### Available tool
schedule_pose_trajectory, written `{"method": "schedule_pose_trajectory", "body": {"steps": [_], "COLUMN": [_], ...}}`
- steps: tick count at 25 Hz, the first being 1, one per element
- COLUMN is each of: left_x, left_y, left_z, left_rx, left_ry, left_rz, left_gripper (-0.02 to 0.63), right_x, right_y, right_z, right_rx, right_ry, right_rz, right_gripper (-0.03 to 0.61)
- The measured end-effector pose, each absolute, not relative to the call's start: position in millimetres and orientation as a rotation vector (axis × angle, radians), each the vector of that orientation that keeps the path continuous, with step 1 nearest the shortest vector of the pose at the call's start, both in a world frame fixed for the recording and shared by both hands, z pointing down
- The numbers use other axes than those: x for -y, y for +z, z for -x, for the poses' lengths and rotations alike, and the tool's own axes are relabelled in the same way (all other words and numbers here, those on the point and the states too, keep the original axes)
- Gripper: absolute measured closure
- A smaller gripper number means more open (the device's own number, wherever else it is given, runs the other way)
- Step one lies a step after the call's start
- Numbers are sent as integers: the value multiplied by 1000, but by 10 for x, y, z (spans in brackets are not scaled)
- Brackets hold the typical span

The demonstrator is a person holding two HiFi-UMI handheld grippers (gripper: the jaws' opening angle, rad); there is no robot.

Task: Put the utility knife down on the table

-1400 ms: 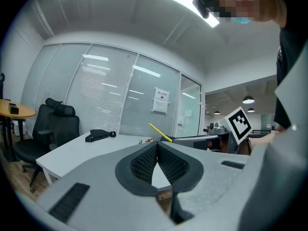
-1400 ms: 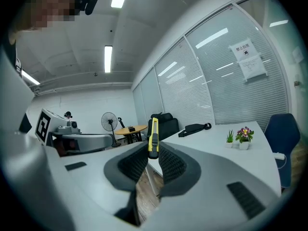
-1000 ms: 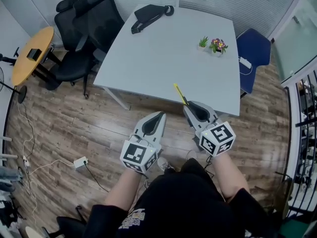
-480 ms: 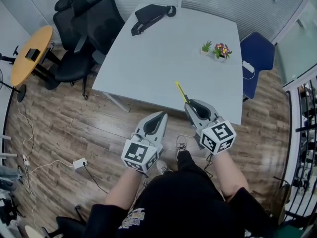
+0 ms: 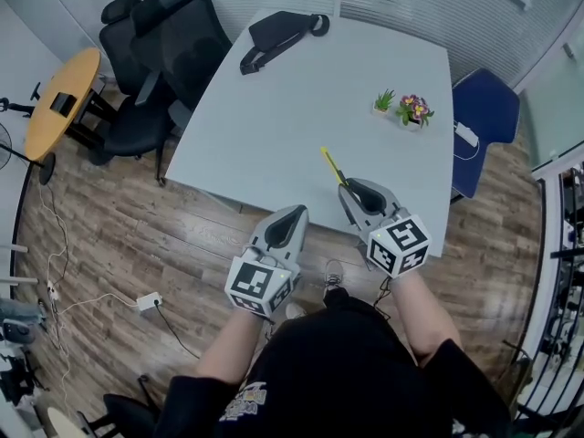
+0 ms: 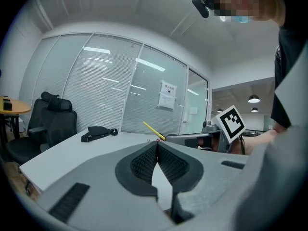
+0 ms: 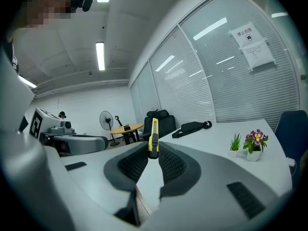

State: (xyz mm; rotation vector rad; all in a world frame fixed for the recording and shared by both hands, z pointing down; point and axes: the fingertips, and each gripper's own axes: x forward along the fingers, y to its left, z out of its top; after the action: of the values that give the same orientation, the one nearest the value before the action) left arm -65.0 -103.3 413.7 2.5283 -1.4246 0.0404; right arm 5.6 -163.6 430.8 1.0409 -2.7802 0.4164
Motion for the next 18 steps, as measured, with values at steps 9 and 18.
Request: {"method": "schedule_pose_trajectory", "body": {"steps": [9,18], "left_x": [1492,1737], "left_y": [4206,4327], "left_z": [431,275], "left_rx": [1480,1519], "left_ry": [74,103], "left_rz": [-2501,-2452], "left_gripper": [609,609], "right_x": [2182,2544], "right_y": [4423,4629], "right_z": [-208,-285], "right_rx": [2791,2773], "right_ry": [431,434], "right_rz": [-969,-881], "right_gripper": [509,509]}}
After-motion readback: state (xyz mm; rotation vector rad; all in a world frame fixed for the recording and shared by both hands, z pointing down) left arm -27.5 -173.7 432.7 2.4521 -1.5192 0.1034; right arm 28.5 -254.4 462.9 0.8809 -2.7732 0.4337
